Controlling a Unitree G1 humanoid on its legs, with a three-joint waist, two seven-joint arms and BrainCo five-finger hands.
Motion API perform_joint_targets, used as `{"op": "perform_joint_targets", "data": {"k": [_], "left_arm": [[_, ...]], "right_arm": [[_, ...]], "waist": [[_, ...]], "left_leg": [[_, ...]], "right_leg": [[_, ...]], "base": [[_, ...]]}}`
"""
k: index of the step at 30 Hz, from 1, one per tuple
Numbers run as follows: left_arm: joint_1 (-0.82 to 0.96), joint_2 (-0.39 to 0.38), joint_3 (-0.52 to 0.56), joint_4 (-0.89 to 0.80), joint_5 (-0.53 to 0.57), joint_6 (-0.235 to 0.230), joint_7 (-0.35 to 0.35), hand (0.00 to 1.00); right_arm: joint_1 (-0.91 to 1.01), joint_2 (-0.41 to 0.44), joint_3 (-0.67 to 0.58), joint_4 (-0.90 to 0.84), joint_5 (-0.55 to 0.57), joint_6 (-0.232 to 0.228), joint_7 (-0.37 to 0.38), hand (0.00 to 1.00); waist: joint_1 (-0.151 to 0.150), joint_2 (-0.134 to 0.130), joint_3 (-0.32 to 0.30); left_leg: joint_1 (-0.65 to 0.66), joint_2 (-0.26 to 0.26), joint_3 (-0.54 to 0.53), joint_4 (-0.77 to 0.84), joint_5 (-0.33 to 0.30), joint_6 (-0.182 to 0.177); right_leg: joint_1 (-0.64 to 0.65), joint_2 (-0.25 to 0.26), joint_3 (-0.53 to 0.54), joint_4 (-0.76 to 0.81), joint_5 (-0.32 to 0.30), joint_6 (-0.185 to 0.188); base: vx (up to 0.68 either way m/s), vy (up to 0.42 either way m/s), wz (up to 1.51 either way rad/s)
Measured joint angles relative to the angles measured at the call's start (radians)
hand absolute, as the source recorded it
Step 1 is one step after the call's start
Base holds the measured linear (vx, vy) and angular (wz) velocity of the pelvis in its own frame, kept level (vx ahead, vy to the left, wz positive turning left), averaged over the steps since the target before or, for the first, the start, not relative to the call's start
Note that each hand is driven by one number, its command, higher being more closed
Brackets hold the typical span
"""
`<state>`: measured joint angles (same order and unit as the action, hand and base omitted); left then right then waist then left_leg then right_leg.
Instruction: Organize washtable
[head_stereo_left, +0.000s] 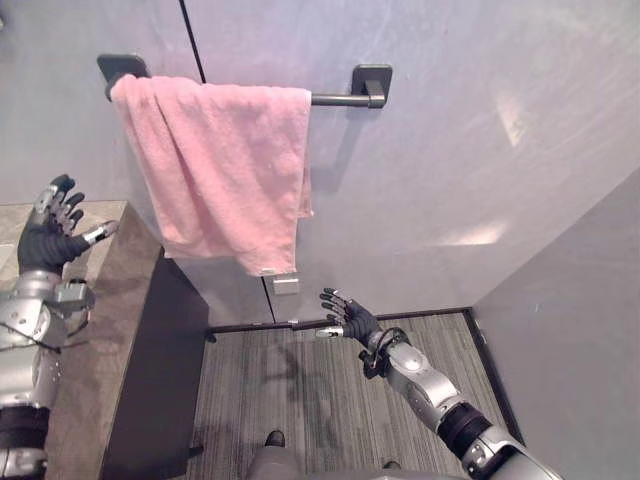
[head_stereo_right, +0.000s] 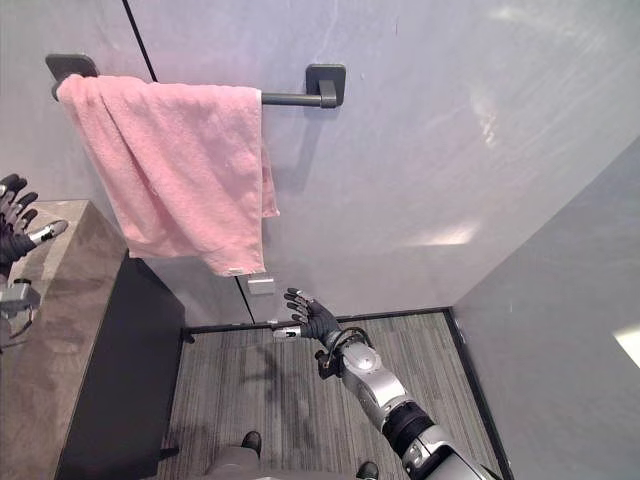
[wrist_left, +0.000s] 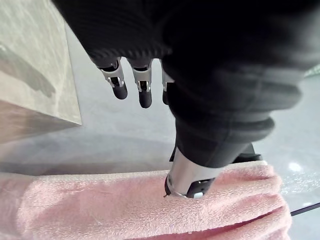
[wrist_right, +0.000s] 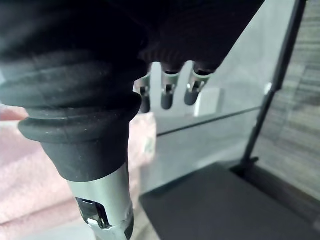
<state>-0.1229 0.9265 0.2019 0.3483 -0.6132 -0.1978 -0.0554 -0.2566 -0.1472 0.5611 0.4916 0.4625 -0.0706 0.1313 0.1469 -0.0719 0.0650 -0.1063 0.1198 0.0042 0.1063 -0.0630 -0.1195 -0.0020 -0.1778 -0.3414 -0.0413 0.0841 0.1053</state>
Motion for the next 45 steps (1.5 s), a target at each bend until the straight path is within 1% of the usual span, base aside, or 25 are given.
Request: {"op": "perform_joint_targets", "data": {"k": [1,2,4,5,6,7,9,14,15,19,20,22,24,25,26,28,31,32,35,36,39,41,43,44,45], "left_arm": [[-0.036,0.029,-0.033,0.034,-0.004,0.007,-0.01,0.0],[-0.044,0.036,-0.042,0.041,-0.004,0.009,-0.012,0.0],[-0.094,0.073,-0.099,0.089,-0.004,0.027,-0.039,0.0],[-0.103,0.08,-0.111,0.097,-0.004,0.028,-0.044,0.0],[-0.115,0.091,-0.13,0.101,-0.004,0.033,-0.054,0.0],[-0.148,0.091,-0.162,0.119,-0.004,0.036,-0.058,0.0],[-0.179,0.091,-0.189,0.145,-0.004,0.039,-0.068,0.0],[-0.266,0.092,-0.259,0.216,-0.004,0.05,-0.074,0.0],[-0.292,0.092,-0.281,0.236,-0.003,0.058,-0.073,0.0],[-0.357,0.092,-0.293,0.284,-0.002,0.062,-0.068,0.0],[-0.399,0.096,-0.309,0.31,-0.002,0.063,-0.057,0.0],[-0.424,0.097,-0.313,0.333,-0.002,0.063,-0.045,0.0],[-0.447,0.097,-0.317,0.345,-0.001,0.063,-0.029,0.0],[-0.457,0.098,-0.317,0.356,-0.001,0.063,-0.025,0.0],[-0.473,0.098,-0.317,0.372,-0.001,0.063,-0.022,0.0],[-0.478,0.1,-0.317,0.378,-0.001,0.063,-0.006,0.0],[-0.511,0.099,-0.316,0.406,-0.002,0.063,-0.004,0.0],[-0.514,0.099,-0.316,0.409,-0.003,0.063,-0.004,1.0],[-0.533,0.088,-0.316,0.42,-0.004,0.064,-0.002,1.0],[-0.541,0.084,-0.316,0.42,-0.006,0.063,0.004,1.0],[-0.579,0.033,-0.308,0.415,-0.036,0.063,0.035,1.0],[-0.588,0.023,-0.305,0.41,-0.057,0.063,0.051,1.0],[-0.604,0.019,-0.304,0.398,-0.076,0.063,0.069,1.0],[-0.606,0.012,-0.299,0.381,-0.084,0.062,0.08,1.0],[-0.606,0.006,-0.291,0.374,-0.086,0.062,0.082,1.0]], "right_arm": [[0.011,-0.001,0.001,-0.007,0.0,0.0,0.004,0.0],[0.014,-0.002,0.001,-0.007,0.0,0.0,0.005,0.0],[0.025,-0.002,0.008,-0.008,-0.001,0.0,0.007,0.0],[0.026,-0.002,0.008,-0.008,-0.001,0.0,0.008,0.0],[0.028,-0.002,0.008,-0.009,0.0,0.0,0.01,0.0],[0.03,-0.002,0.01,-0.009,-0.001,0.0,0.012,0.0],[0.031,-0.003,0.01,-0.012,0.0,0.0,0.013,0.0],[0.056,-0.012,0.026,-0.059,0.0,-0.001,0.019,0.0],[0.059,-0.011,0.031,-0.065,0.0,-0.001,0.02,0.0],[0.064,-0.01,0.033,-0.1,0.0,-0.001,0.02,0.0],[0.071,-0.01,0.032,-0.119,0.0,-0.001,0.02,0.0],[0.071,-0.007,0.029,-0.134,0.0,-0.001,0.02,0.0],[0.071,-0.007,0.021,-0.159,0.0,-0.001,0.02,0.0],[0.071,-0.007,0.016,-0.166,0.0,-0.001,0.02,0.0],[0.071,-0.004,0.005,-0.166,0.0,-0.001,0.02,0.0],[0.071,0.003,-0.004,-0.17,0.001,-0.001,0.019,0.0],[0.057,-0.013,-0.004,-0.254,0.028,-0.001,0.021,0.0],[0.044,-0.017,-0.002,-0.264,0.041,0.0,0.021,0.0],[-0.094,-0.032,-0.003,-0.276,0.083,0.0,0.02,0.0],[-0.174,-0.039,-0.003,-0.276,0.097,-0.001,0.014,0.0],[-0.349,-0.058,-0.006,-0.271,0.133,-0.003,-0.029,0.0],[-0.448,-0.051,-0.005,-0.238,0.152,-0.003,-0.064,0.0],[-0.562,-0.046,-0.005,-0.171,0.16,-0.004,-0.096,0.0],[-0.657,-0.042,-0.007,-0.101,0.164,-0.004,-0.121,0.0],[-0.692,-0.034,-0.008,-0.073,0.164,-0.005,-0.133,0.0]], "waist": [[-0.004,0.0,0.0],[-0.005,0.0,0.0],[-0.011,0.0,0.0],[-0.015,0.0,0.0],[-0.027,0.0,0.0],[-0.026,0.0,0.0],[-0.032,0.0,0.0],[-0.038,-0.003,0.0],[-0.048,-0.003,0.001],[-0.058,-0.014,0.006],[-0.058,-0.022,0.009],[-0.058,-0.031,0.015],[-0.061,-0.034,0.037],[-0.064,-0.037,0.043],[-0.073,-0.04,0.048],[-0.076,-0.045,0.051],[-0.076,-0.053,0.067],[-0.076,-0.055,0.067],[-0.073,-0.059,0.074],[-0.071,-0.062,0.084],[-0.048,-0.065,0.102],[-0.048,-0.068,0.109],[-0.039,-0.072,0.12],[-0.024,-0.074,0.127],[-0.021,-0.073,0.13]], "left_leg": [[-0.004,0.003,0.004,0.002,0.001,-0.001],[-0.004,0.003,0.006,0.002,0.001,-0.001],[-0.006,0.003,0.023,0.003,0.001,-0.001],[-0.008,0.003,0.026,0.004,0.001,-0.001],[-0.018,0.004,0.028,0.008,0.001,-0.001],[-0.024,0.006,0.036,0.011,0.0,-0.001],[-0.031,0.007,0.041,0.014,0.0,-0.001],[-0.044,0.022,0.071,0.016,0.002,-0.004],[-0.05,0.023,0.073,0.016,0.003,-0.006],[-0.06,0.033,0.092,0.019,0.004,-0.007],[-0.066,0.039,0.095,0.022,0.004,-0.007],[-0.072,0.04,0.098,0.026,0.004,-0.008],[-0.073,0.04,0.099,0.031,0.004,-0.008],[-0.073,0.04,0.099,0.032,0.004,-0.008],[-0.073,0.04,0.099,0.032,0.004,-0.008],[-0.074,0.04,0.1,0.032,0.004,-0.008],[-0.076,0.04,0.106,0.032,0.005,-0.008],[-0.077,0.04,0.107,0.032,0.005,-0.008],[-0.077,0.04,0.107,0.032,0.009,-0.01],[-0.077,0.04,0.106,0.032,0.012,-0.01],[-0.084,0.04,0.102,0.027,0.02,-0.01],[-0.085,0.038,0.094,0.009,0.036,-0.01],[-0.085,0.038,0.087,-0.008,0.051,-0.014],[-0.085,0.039,0.089,-0.018,0.058,-0.015],[-0.086,0.039,0.088,-0.023,0.063,-0.014]], "right_leg": [[-0.004,0.003,0.007,-0.006,0.005,-0.006],[-0.004,0.003,0.009,-0.008,0.006,-0.006],[-0.01,0.004,0.022,-0.021,0.013,-0.003],[-0.015,0.004,0.028,-0.021,0.014,-0.003],[-0.025,0.004,0.035,-0.022,0.015,-0.003],[-0.034,0.006,0.043,-0.025,0.021,-0.003],[-0.039,0.007,0.047,-0.032,0.024,-0.001],[-0.074,0.021,0.073,-0.033,0.037,-0.014],[-0.08,0.021,0.077,-0.034,0.038,-0.015],[-0.103,0.031,0.098,-0.036,0.051,-0.022],[-0.109,0.036,0.1,-0.04,0.057,-0.027],[-0.109,0.038,0.102,-0.052,0.061,-0.026],[-0.109,0.038,0.104,-0.052,0.062,-0.025],[-0.109,0.038,0.104,-0.052,0.063,-0.025],[-0.11,0.038,0.105,-0.052,0.063,-0.026],[-0.112,0.038,0.106,-0.052,0.064,-0.026],[-0.118,0.038,0.112,-0.052,0.067,-0.025],[-0.119,0.038,0.113,-0.052,0.067,-0.024],[-0.12,0.038,0.115,-0.052,0.072,-0.026],[-0.12,0.038,0.115,-0.053,0.075,-0.027],[-0.126,0.039,0.113,-0.056,0.083,-0.028],[-0.128,0.039,0.103,-0.056,0.084,-0.029],[-0.132,0.041,0.097,-0.056,0.085,-0.031],[-0.138,0.043,0.099,-0.056,0.087,-0.032],[-0.14,0.043,0.098,-0.056,0.087,-0.032]], "base": [[-0.01,-0.011,-0.15],[-0.01,-0.005,-0.15],[-0.02,-0.005,-0.2],[-0.04,-0.005,-0.17],[-0.05,-0.003,-0.16],[-0.05,-0.004,-0.16],[-0.04,-0.008,-0.14],[-0.04,-0.015,-0.19],[-0.03,-0.016,-0.13],[-0.03,-0.013,-0.17],[-0.03,-0.028,-0.1],[-0.04,-0.026,-0.07],[-0.04,-0.011,-0.03],[-0.04,-0.003,-0.01],[-0.04,-0.003,-0.01],[-0.01,-0.001,-0.02],[-0.01,-0.002,-0.06],[-0.02,-0.001,-0.04],[-0.01,0.0,0.0],[-0.06,-0.001,0.01],[-0.06,-0.002,0.04],[-0.04,-0.008,0.14],[-0.03,-0.013,0.07],[0.0,0.0,0.0],[0.0,0.0,0.0]]}}
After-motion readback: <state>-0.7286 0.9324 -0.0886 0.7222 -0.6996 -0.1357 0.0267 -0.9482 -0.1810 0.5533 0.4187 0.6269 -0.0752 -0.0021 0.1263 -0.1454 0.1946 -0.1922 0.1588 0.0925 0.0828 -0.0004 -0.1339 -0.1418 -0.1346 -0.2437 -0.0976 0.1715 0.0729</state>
